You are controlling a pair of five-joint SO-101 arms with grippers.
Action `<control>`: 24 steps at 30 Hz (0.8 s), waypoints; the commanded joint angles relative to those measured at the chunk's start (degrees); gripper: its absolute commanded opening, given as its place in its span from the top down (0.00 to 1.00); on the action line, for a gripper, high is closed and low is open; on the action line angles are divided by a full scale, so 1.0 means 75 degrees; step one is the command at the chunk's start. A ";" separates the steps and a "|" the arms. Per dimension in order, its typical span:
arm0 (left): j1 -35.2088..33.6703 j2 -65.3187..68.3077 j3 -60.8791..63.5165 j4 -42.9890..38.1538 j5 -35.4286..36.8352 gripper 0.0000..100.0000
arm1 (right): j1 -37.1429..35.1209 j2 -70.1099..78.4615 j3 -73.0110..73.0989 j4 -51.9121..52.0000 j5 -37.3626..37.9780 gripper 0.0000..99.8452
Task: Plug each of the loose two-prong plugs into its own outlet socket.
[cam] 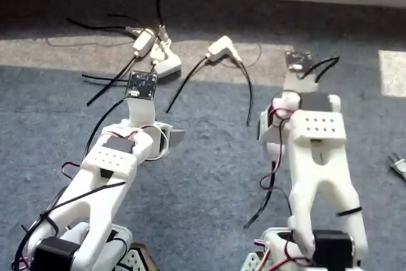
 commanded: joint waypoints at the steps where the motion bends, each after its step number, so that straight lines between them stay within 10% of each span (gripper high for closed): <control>1: -0.0076 -0.0252 -0.0053 -0.0141 0.0059 0.70 | -0.0498 -0.1506 0.2163 -0.1881 -0.0012 0.99; 15: -0.0064 -0.0252 -0.0053 -0.0141 0.0059 0.70 | -0.1073 -0.2210 0.5034 -0.4648 -0.0059 0.78; 24: -0.0041 -0.0252 -0.0053 -0.0141 0.0047 0.70 | -0.0358 -0.2385 0.4038 -0.2948 0.0094 0.77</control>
